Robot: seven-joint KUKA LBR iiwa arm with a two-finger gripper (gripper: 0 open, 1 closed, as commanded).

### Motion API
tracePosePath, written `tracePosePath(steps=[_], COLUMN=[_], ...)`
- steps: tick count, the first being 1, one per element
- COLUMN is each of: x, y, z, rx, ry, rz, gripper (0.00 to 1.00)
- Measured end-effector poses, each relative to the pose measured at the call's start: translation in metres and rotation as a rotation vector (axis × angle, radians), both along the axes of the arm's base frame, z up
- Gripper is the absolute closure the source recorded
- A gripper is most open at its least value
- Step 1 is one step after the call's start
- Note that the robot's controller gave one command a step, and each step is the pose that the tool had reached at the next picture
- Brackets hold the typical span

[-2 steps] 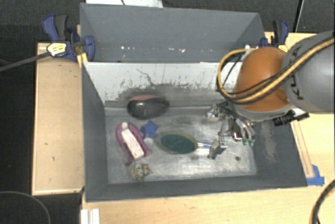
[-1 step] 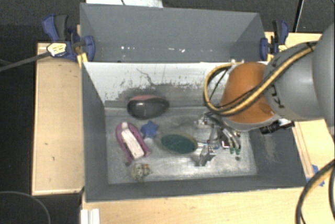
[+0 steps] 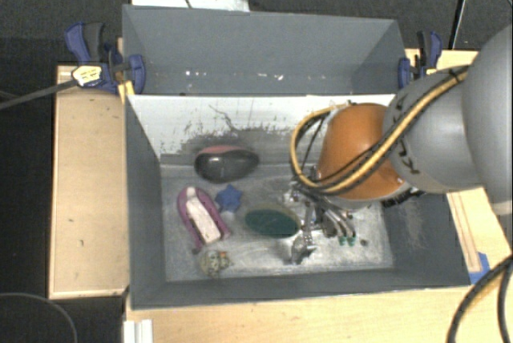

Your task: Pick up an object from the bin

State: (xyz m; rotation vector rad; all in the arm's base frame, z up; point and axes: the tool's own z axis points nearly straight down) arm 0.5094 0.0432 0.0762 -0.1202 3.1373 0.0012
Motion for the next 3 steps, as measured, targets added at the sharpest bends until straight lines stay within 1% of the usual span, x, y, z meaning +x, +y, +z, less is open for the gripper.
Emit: tracePosePath(steps=[1, 2, 3], x=[0.003, -0.007, -0.010], y=[-0.001, 0.001, -0.003], z=[0.002, 0.099, 0.194], rx=[0.000, 0.000, 0.000], ry=[-0.009, -0.007, -0.009], rz=[-0.001, 0.015, 0.013], gripper=[1.00, 1.00, 1.00])
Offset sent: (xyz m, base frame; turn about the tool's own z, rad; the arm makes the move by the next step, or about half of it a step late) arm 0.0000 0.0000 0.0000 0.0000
